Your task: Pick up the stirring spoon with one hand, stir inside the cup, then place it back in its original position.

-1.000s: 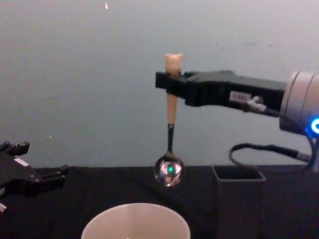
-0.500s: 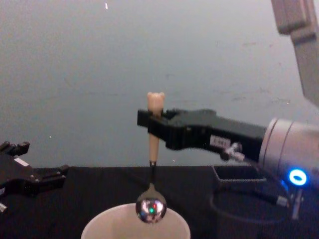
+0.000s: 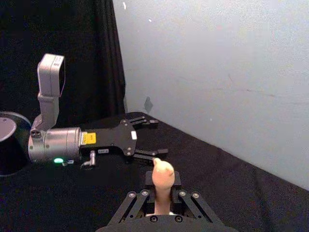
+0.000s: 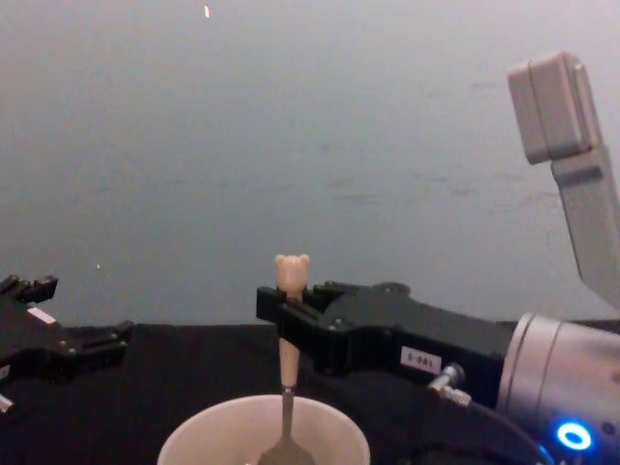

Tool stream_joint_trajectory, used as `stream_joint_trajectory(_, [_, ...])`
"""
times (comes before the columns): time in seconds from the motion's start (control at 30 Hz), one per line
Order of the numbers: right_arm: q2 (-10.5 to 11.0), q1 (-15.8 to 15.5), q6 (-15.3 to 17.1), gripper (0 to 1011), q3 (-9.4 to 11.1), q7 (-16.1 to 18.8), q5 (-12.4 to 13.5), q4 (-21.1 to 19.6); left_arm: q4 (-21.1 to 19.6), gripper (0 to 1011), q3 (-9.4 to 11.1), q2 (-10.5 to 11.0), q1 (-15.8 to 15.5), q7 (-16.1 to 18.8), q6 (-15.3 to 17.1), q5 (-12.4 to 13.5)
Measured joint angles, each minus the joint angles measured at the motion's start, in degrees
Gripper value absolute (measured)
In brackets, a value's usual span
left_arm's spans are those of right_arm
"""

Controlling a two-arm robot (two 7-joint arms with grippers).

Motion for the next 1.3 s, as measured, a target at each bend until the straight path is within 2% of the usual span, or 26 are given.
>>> stream_joint_trajectory(0.73, [-1.61, -0.64, -4.91, 186, 0.37, 0.8, -2.75, 3.33, 0.0, 1001, 0.0, 0.0, 0.0, 0.0, 0.0, 0.0])
stream_joint_trajectory(0.93, [-2.53, -0.55, -7.28, 186, 0.74, 0.8, -3.9, 4.65, 0.0, 1001, 0.0, 0.0, 0.0, 0.0, 0.0, 0.0])
stream_joint_trajectory(1.3, [-3.07, -0.44, -8.41, 186, 1.15, 0.76, -5.7, 5.57, 0.0, 1001, 0.0, 0.0, 0.0, 0.0, 0.0, 0.0])
